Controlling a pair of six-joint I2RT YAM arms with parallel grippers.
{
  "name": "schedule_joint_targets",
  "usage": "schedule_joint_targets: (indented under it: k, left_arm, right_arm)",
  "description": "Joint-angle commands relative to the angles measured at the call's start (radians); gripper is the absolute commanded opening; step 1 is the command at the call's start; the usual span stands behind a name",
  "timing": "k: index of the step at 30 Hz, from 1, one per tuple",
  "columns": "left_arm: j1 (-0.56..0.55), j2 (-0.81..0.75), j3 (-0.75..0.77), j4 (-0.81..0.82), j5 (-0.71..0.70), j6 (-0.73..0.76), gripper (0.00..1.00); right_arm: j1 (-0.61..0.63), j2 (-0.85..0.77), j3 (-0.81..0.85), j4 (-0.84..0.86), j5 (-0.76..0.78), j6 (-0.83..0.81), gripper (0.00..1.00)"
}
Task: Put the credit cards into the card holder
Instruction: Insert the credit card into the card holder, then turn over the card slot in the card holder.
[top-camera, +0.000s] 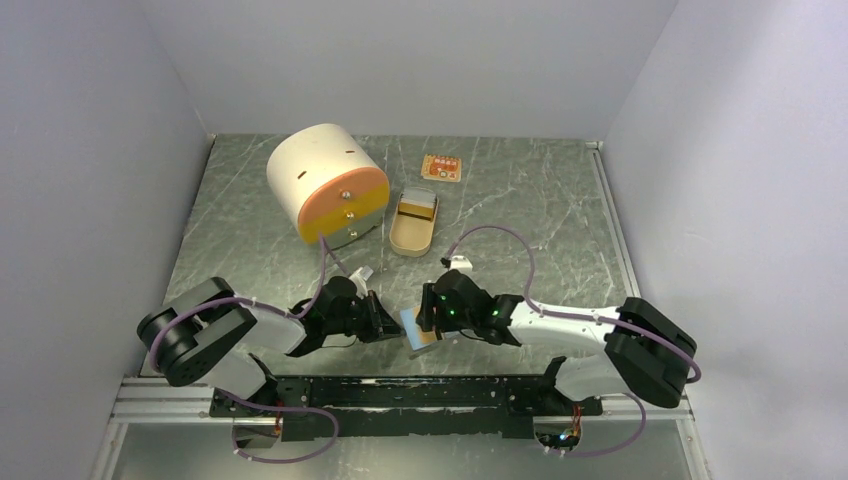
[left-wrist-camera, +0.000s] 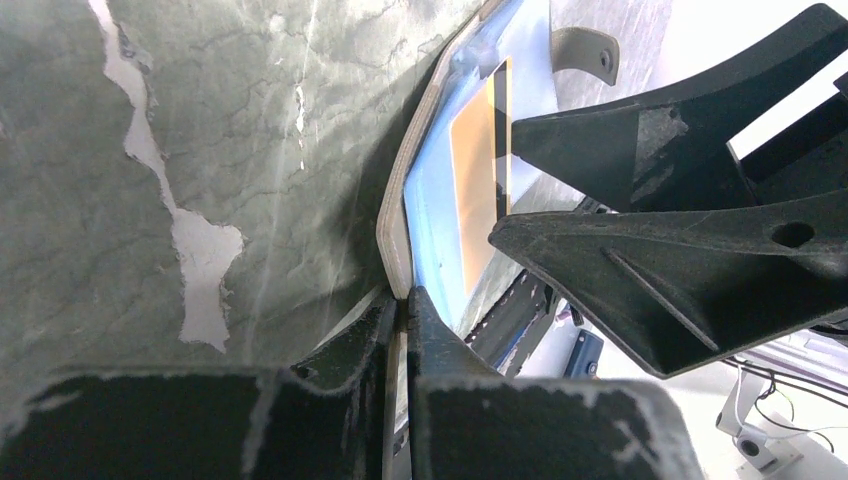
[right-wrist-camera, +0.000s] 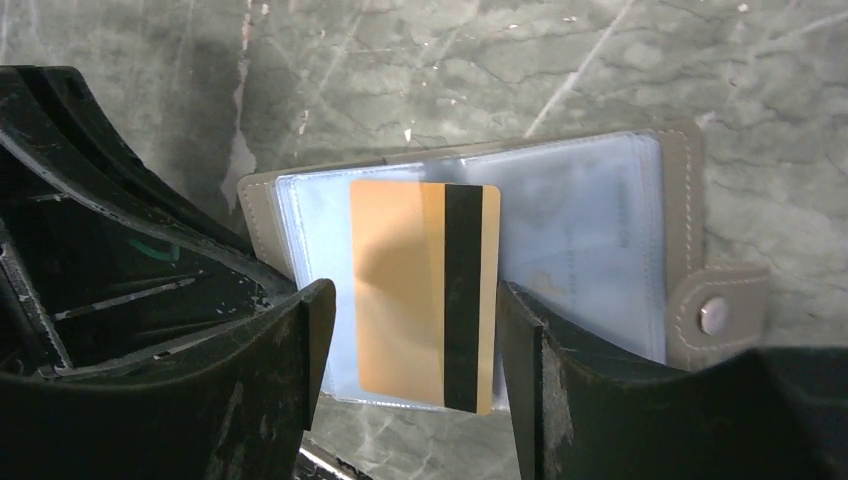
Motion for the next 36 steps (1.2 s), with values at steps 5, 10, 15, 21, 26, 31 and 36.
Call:
schedule_joint_targets:
  k: [5,10,15,21,26,31,36]
  left_arm:
    - [0.004,-0.003,0.004,0.021,0.034,0.027,0.09]
    - [0.005,-0.037,0.003,-0.009,0.032,0.031,0.09]
    - [0.012,-0.123,0.008,-0.132,0.025,0.057,0.09]
    - [0.015,-0.243,0.027,-0.331,0.002,0.113,0.09]
    - [0.018,-0.267,0.044,-0.398,0.027,0.162,0.09]
    - [0.053,-0.241,0.065,-0.421,0.088,0.214,0.09]
    - [0.076,-0.246,0.074,-0.406,0.113,0.213,0.12]
  right_arm:
    - [-0.002,0.015,-0.036,0.165,-0.126,-0.007,0.61]
    - [0.002,0.025,-0.058,0.247,-0.198,0.011,0.58]
    - [0.007,0.015,-0.054,0.224,-0.195,0.02,0.57]
    - [0.003,-0.082,-0.01,0.048,-0.134,-0.02,0.58]
    - [-0.009,-0.148,0.001,-0.036,-0.075,-0.059,0.55]
    - [-0.026,-0.111,0.001,-0.022,-0.051,-0.11,0.38]
    - [-0.028,-0.037,-0.002,0.01,-0.058,-0.116,0.29]
